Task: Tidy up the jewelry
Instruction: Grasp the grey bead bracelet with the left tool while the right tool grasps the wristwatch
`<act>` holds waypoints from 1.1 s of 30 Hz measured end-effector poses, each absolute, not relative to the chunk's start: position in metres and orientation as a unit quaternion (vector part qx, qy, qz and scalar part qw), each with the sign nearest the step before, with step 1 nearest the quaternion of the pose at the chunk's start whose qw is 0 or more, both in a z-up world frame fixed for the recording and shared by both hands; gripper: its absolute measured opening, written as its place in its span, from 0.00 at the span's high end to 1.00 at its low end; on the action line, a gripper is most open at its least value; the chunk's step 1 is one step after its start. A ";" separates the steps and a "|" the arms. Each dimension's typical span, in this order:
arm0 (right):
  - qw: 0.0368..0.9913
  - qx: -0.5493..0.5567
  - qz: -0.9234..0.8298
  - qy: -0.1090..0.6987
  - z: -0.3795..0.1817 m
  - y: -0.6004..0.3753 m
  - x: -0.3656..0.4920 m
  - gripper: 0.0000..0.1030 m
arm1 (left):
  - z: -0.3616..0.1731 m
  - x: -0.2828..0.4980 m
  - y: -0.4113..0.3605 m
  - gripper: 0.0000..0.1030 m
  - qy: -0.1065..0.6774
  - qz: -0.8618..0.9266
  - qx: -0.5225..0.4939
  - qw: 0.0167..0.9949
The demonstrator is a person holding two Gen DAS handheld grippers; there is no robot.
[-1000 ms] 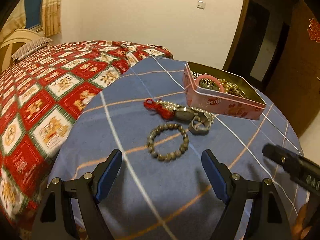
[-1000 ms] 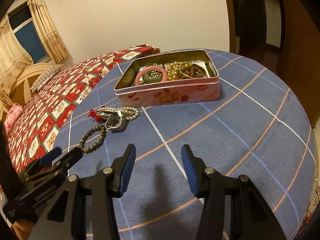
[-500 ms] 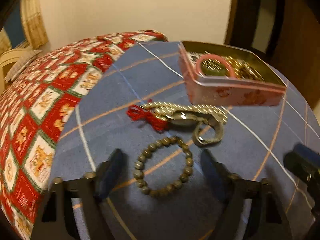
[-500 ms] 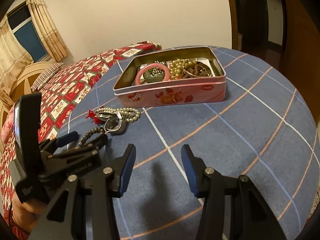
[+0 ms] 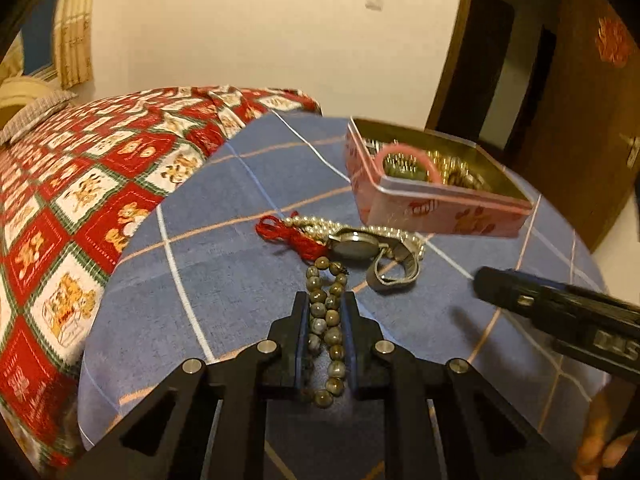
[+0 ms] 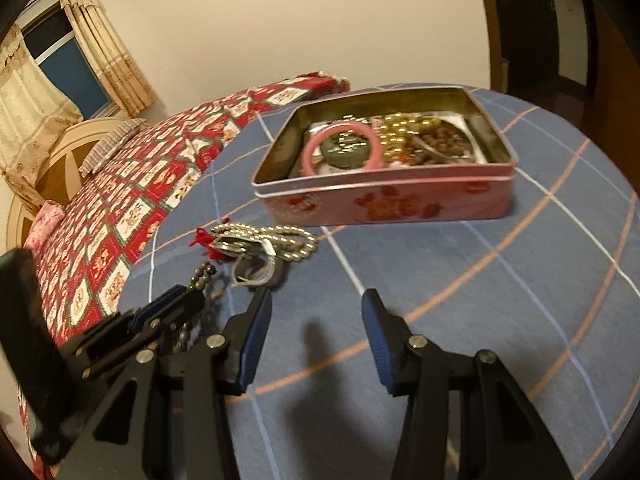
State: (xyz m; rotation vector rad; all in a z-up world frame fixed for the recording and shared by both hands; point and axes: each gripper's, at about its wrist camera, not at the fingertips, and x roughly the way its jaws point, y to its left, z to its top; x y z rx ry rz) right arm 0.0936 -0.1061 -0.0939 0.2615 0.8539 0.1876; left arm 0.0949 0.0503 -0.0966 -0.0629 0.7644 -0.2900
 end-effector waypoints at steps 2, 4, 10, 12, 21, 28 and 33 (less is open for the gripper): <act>0.896 0.126 0.103 0.413 -0.094 -0.098 0.103 0.53 | -0.095 0.092 0.056 0.85 0.363 -0.137 -0.049 0.920; 0.895 0.121 0.110 0.415 -0.094 -0.091 0.111 0.54 | -0.095 0.091 0.061 0.85 0.360 -0.135 -0.061 0.921; 0.883 0.110 0.136 0.436 -0.104 -0.064 0.134 0.54 | -0.097 0.092 0.069 0.85 0.359 -0.127 -0.075 0.922; 0.879 0.107 0.137 0.443 -0.109 -0.058 0.140 0.53 | -0.099 0.094 0.072 0.85 0.362 -0.126 -0.081 0.920; 0.888 0.074 0.122 0.438 -0.111 -0.052 0.144 0.70 | -0.102 0.096 0.076 0.85 0.368 -0.125 -0.096 0.917; 0.885 0.095 0.123 0.439 -0.105 -0.069 0.123 0.71 | -0.101 0.093 0.074 0.85 0.365 -0.120 -0.090 0.919; 0.889 0.112 0.118 0.428 -0.095 -0.087 0.100 0.71 | -0.099 0.086 0.068 0.85 0.366 -0.120 -0.087 0.919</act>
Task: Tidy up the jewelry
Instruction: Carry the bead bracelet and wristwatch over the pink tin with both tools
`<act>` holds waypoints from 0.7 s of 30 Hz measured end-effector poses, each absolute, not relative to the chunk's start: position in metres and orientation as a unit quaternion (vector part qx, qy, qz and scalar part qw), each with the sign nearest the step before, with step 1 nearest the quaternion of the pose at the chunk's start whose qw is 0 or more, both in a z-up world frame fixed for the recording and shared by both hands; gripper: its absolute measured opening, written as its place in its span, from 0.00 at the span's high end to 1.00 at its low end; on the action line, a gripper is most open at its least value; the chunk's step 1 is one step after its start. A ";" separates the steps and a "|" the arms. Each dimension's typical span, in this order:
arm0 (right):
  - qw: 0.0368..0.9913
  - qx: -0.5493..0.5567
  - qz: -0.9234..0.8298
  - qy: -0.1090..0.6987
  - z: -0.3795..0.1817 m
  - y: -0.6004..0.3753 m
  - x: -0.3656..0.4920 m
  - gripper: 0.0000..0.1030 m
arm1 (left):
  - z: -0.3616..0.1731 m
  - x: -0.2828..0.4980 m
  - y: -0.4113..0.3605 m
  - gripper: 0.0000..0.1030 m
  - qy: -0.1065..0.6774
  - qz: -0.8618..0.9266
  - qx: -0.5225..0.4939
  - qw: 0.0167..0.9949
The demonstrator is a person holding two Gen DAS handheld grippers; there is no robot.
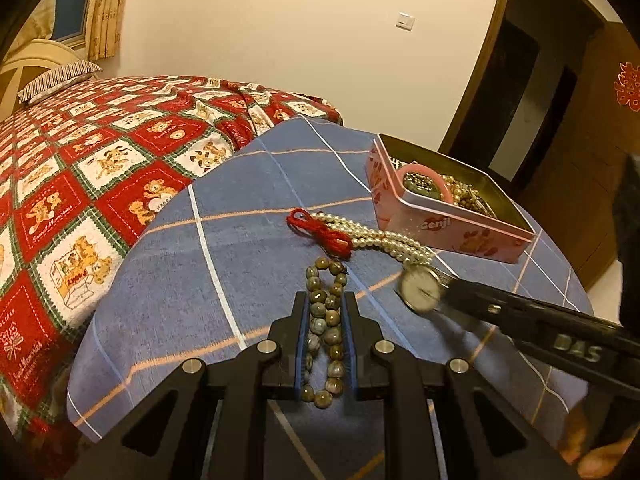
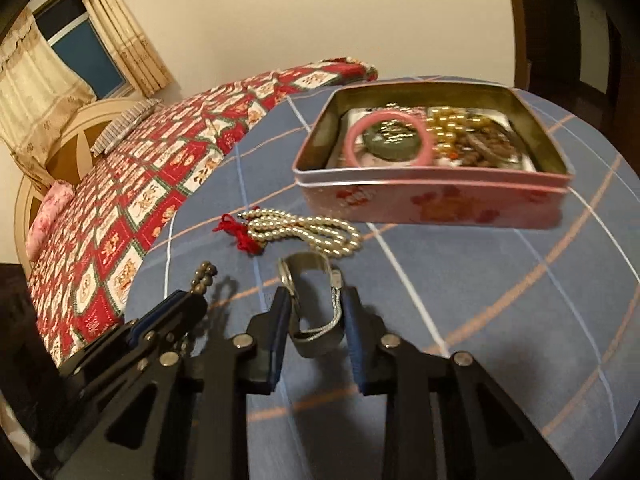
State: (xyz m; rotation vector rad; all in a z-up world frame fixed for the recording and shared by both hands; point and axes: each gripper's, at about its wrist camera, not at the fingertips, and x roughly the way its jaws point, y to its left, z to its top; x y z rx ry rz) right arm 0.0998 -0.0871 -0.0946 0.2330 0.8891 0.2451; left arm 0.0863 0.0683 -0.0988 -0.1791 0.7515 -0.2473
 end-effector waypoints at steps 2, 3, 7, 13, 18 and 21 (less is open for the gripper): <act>0.891 0.123 0.118 0.422 -0.090 -0.096 0.090 0.72 | -0.096 0.083 0.065 0.85 0.363 -0.125 -0.088 0.919; 0.892 0.126 0.116 0.419 -0.088 -0.098 0.087 0.72 | -0.093 0.081 0.063 0.85 0.360 -0.128 -0.086 0.920; 0.898 0.132 0.105 0.406 -0.080 -0.110 0.074 0.72 | -0.082 0.075 0.054 0.85 0.350 -0.140 -0.081 0.923; 0.904 0.149 0.093 0.389 -0.068 -0.127 0.061 0.79 | -0.069 0.066 0.042 0.85 0.337 -0.156 -0.074 0.925; 0.907 0.155 0.086 0.381 -0.064 -0.137 0.060 0.81 | -0.063 0.061 0.036 0.85 0.332 -0.163 -0.069 0.927; 0.908 0.165 0.084 0.375 -0.061 -0.141 0.058 0.81 | -0.060 0.058 0.035 0.85 0.328 -0.165 -0.066 0.928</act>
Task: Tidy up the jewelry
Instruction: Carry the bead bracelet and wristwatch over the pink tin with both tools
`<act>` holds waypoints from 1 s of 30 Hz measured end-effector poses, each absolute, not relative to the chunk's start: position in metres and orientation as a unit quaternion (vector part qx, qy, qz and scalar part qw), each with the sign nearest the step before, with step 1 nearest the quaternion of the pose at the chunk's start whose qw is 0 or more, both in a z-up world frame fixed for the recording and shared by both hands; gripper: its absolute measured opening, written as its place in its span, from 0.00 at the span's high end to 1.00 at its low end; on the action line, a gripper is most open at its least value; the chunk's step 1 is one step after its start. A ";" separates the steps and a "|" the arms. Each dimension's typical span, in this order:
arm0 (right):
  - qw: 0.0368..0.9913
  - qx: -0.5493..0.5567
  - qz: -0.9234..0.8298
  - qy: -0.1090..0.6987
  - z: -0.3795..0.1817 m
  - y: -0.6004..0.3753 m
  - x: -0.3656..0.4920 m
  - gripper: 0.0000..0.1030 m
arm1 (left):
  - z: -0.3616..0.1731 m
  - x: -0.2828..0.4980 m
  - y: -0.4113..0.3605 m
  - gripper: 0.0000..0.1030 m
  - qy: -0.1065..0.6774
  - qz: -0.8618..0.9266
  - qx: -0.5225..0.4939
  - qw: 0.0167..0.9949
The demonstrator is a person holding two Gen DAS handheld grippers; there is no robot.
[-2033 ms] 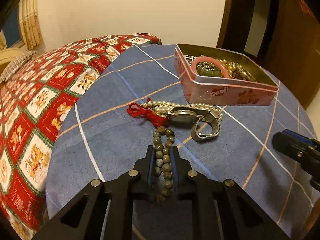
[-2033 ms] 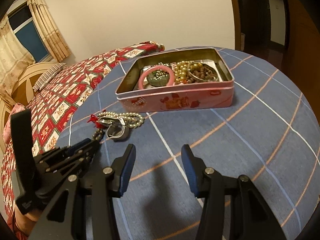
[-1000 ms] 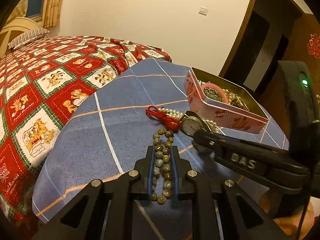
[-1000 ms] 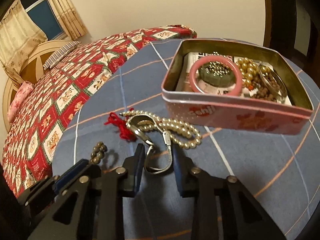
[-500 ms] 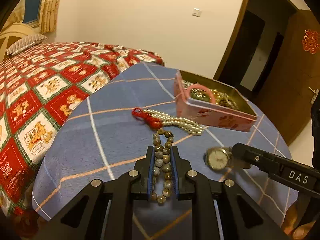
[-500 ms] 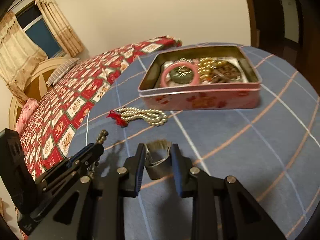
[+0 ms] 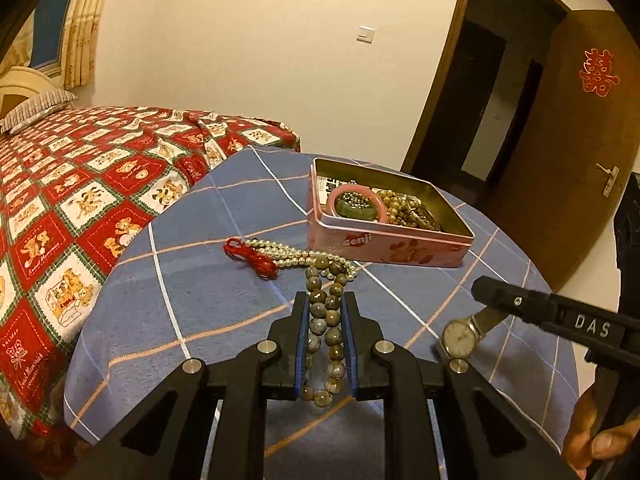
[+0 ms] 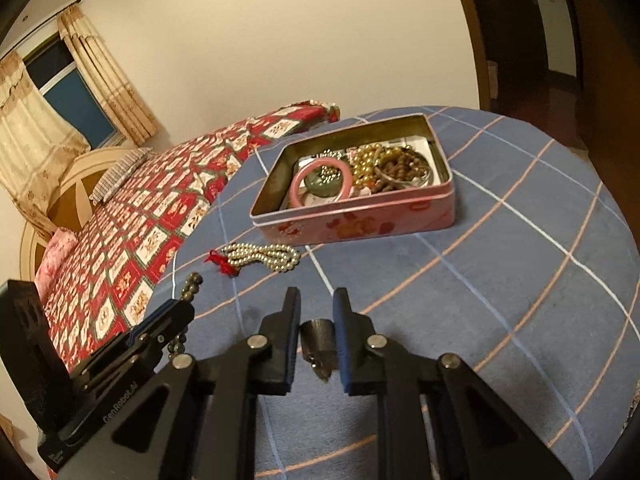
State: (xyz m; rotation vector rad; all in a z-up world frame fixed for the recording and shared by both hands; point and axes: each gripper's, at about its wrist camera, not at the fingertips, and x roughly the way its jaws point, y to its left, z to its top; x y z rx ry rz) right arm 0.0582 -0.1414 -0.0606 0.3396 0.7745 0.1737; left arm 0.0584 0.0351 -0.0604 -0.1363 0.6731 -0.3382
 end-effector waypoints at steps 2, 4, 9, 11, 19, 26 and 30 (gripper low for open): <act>0.911 0.167 0.087 0.367 -0.055 -0.144 0.055 0.81 | -0.059 0.058 0.035 0.85 0.326 -0.168 -0.067 0.928; 0.914 0.171 0.092 0.356 -0.046 -0.147 0.053 0.81 | -0.056 0.056 0.033 0.85 0.323 -0.173 -0.066 0.928; 0.922 0.171 0.087 0.336 -0.029 -0.152 0.051 0.81 | -0.051 0.055 0.026 0.85 0.316 -0.186 -0.066 0.928; 0.924 0.168 0.081 0.335 -0.029 -0.153 0.053 0.81 | -0.050 0.055 0.022 0.85 0.315 -0.193 -0.064 0.927; 0.924 0.170 0.077 0.335 -0.026 -0.160 0.056 0.81 | -0.043 0.060 0.004 0.85 0.312 -0.201 -0.045 0.927; 0.930 0.166 0.076 0.318 -0.010 -0.168 0.060 0.81 | -0.030 0.068 -0.011 0.85 0.298 -0.214 -0.035 0.930; 0.933 0.165 0.077 0.311 -0.003 -0.169 0.066 0.81 | -0.024 0.077 -0.018 0.85 0.294 -0.218 -0.035 0.930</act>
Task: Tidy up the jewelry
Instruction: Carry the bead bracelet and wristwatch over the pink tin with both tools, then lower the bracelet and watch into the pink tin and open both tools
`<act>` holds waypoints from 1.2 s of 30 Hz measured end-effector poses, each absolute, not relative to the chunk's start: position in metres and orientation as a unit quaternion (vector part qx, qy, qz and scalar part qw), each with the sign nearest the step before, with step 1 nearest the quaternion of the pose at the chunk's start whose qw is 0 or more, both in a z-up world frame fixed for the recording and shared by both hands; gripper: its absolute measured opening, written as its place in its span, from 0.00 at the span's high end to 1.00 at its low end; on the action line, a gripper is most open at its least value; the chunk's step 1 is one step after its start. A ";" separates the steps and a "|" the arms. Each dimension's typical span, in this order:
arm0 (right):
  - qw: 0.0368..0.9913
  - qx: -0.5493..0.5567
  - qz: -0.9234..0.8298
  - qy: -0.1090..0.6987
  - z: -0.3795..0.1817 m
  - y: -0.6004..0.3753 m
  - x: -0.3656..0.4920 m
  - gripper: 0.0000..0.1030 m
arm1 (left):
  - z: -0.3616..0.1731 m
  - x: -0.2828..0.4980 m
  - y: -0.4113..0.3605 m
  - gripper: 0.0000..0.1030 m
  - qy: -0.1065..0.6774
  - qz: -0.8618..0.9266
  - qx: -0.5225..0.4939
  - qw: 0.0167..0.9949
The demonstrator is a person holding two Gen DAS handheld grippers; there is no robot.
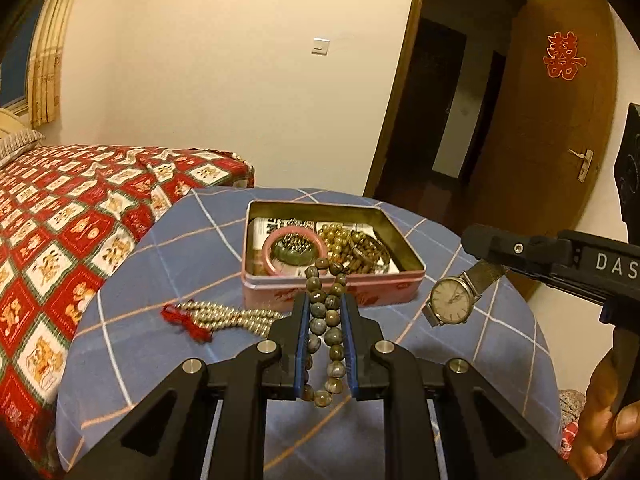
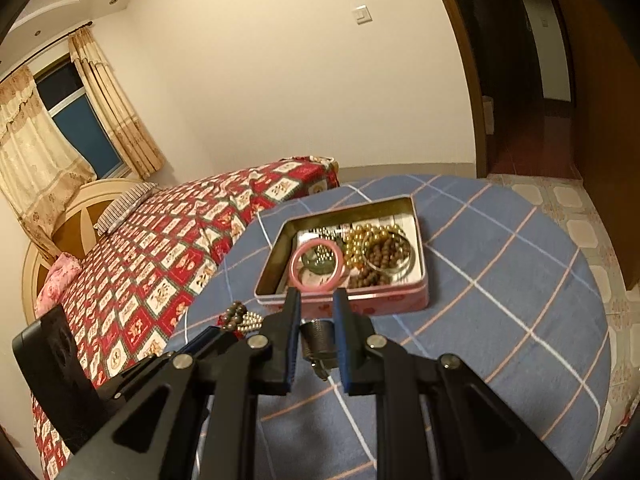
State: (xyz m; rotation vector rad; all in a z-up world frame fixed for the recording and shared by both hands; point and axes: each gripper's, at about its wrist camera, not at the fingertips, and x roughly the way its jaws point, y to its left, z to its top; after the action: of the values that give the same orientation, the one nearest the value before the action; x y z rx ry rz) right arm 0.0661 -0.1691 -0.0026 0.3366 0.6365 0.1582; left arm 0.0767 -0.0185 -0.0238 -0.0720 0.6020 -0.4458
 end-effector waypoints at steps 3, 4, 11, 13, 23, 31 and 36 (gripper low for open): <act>0.935 0.163 0.080 0.305 0.004 -0.171 0.071 0.81 | -0.018 0.084 -0.023 0.85 0.288 -0.222 -0.035 0.931; 0.935 0.163 0.080 0.304 0.005 -0.171 0.072 0.81 | -0.015 0.086 -0.024 0.85 0.286 -0.223 -0.036 0.931; 0.940 0.151 0.077 0.296 0.014 -0.174 0.088 0.81 | -0.009 0.104 -0.032 0.85 0.278 -0.232 -0.043 0.931; 0.939 0.152 0.076 0.298 0.013 -0.176 0.093 0.81 | -0.011 0.110 -0.035 0.85 0.282 -0.234 -0.047 0.929; 0.939 0.166 0.083 0.289 0.018 -0.183 0.135 0.81 | -0.009 0.150 -0.049 0.85 0.280 -0.233 -0.050 0.930; 0.935 0.184 0.067 0.297 0.008 -0.195 0.177 0.81 | -0.012 0.190 -0.063 0.85 0.284 -0.230 -0.052 0.929; 0.927 0.193 0.060 0.317 -0.013 -0.204 0.199 0.81 | -0.024 0.211 -0.072 0.85 0.304 -0.220 -0.050 0.926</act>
State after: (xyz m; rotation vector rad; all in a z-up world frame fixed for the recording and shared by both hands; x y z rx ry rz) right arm 0.1994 -0.2040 -0.0128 0.3962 0.6499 0.1224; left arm 0.2111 -0.0718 -0.0239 -0.1027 0.6229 -0.4511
